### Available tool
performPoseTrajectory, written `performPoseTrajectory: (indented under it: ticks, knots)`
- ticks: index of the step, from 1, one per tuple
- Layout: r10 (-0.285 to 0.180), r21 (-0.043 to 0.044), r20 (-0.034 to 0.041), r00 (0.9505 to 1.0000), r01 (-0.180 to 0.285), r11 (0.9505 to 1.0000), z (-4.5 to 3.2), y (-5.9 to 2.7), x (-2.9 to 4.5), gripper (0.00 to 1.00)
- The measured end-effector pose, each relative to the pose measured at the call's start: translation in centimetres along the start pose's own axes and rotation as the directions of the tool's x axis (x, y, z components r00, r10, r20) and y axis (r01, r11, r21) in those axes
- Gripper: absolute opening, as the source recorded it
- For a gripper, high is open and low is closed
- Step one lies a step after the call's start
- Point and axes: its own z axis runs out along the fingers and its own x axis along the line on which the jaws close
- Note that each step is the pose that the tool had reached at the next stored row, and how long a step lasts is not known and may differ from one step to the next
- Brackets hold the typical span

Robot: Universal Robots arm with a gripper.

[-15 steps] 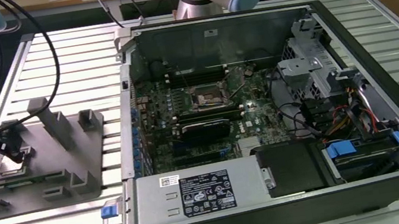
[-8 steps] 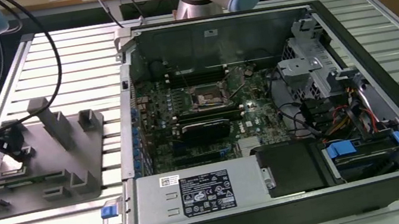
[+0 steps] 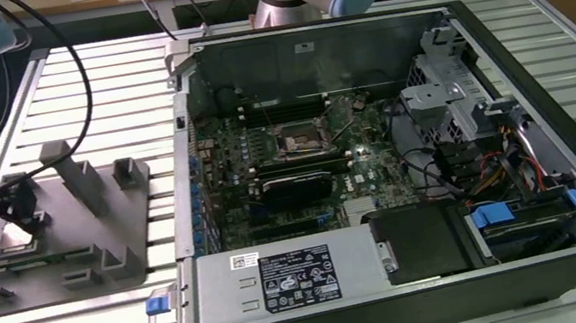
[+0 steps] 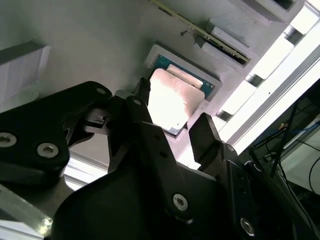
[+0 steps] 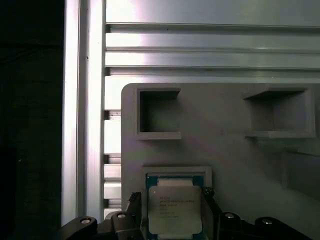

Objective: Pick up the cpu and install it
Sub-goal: 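Pick up the cpu and move it towards the insertion slot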

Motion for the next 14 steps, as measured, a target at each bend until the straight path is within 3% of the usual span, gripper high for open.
performPoseTrajectory:
  ticks: [14]
  knots:
    - [-0.004, -0.0002, 0.0, 1.0, 0.004, 1.0, 0.36, -0.01, -0.17, 0.59]
